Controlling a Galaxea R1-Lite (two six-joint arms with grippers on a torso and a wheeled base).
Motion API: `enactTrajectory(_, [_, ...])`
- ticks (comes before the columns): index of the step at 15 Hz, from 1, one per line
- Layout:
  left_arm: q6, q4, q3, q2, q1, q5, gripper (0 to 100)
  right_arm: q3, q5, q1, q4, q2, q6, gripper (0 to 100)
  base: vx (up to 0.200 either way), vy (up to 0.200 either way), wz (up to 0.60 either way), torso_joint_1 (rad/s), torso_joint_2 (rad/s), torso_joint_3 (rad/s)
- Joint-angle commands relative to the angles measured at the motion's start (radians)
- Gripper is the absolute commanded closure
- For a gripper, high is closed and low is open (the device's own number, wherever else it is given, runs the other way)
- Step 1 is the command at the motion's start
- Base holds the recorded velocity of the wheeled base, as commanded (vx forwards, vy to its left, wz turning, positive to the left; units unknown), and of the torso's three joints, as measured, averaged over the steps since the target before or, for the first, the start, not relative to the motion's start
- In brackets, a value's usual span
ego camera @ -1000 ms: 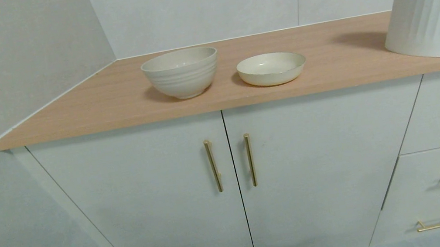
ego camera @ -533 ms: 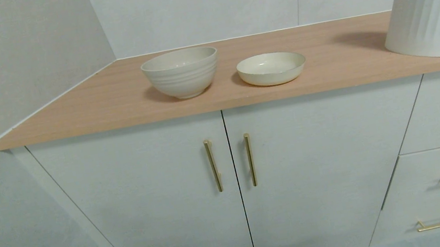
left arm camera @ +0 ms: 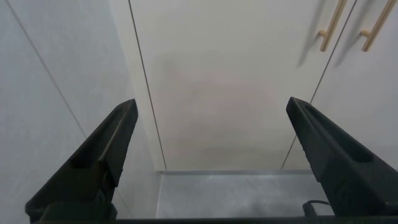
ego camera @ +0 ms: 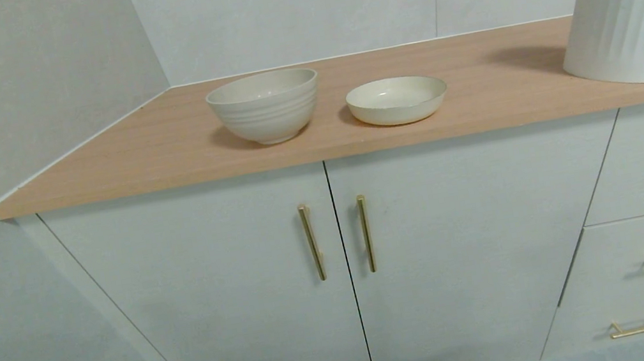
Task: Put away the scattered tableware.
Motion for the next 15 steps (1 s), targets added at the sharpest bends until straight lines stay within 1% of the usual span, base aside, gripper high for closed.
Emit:
enactTrajectory(1, [0.0, 0.0, 0.001, 0.0, 0.0, 0.0, 0, -0.01, 0.069, 0.005, -0.003, 0.211, -0.002, 0, 0.0, 0.0, 0.0, 0.0, 0.0, 0.0])
enactTrajectory(3, [0.0, 0.0, 0.001, 0.0, 0.0, 0.0, 0, -0.021, 0.182, 0.085, -0.052, 0.305, 0.0, 0, 0.0, 0.0, 0.0, 0.0, 0.0, 0.0])
enactTrajectory(4, [0.0, 0.0, 0.001, 0.0, 0.0, 0.0, 0, -0.022, 0.198, 0.137, -0.098, 0.352, 0.0, 0, 0.0, 0.0, 0.0, 0.0, 0.0, 0.0])
enactTrajectory(6, [0.0, 0.0, 0.001, 0.0, 0.0, 0.0, 0, -0.038, 0.198, 0.202, -0.178, 0.48, 0.001, 0, 0.0, 0.0, 0.0, 0.0, 0.0, 0.0])
enactTrajectory(7, [0.0, 0.0, 0.001, 0.0, 0.0, 0.0, 0, -0.072, 0.198, 0.239, -0.207, 0.587, 0.001, 0, 0.0, 0.0, 0.0, 0.0, 0.0, 0.0])
enactTrajectory(8, [0.0, 0.0, 0.001, 0.0, 0.0, 0.0, 0, -0.128, 0.195, 0.263, -0.225, 0.698, 0.004, 0, 0.0, 0.0, 0.0, 0.0, 0.0, 0.0])
enactTrajectory(10, [0.0, 0.0, 0.001, 0.0, -0.002, -0.001, 0, -0.243, 0.195, 0.272, -0.267, 0.889, 0.011, 0, 0.0, 0.0, 0.0, 0.0, 0.0, 0.0])
enactTrajectory(11, [0.0, 0.0, 0.001, 0.0, 0.0, -0.001, 0, -0.289, 0.195, 0.295, -0.279, 0.957, 0.011, 0, 0.0, 0.0, 0.0, 0.0, 0.0, 0.0])
enactTrajectory(13, [0.0, 0.0, 0.001, 0.0, -0.002, -0.001, 0, -0.384, 0.195, 0.381, -0.287, 1.083, 0.012, 0, 0.0, 0.0, 0.0, 0.0, 0.0, 0.0])
enactTrajectory(15, [-0.001, 0.0, 0.001, 0.0, 0.0, -0.001, 0, -0.484, 0.19, 0.443, -0.285, 1.182, 0.012, 0, 0.0, 0.0, 0.0, 0.0, 0.0, 0.0])
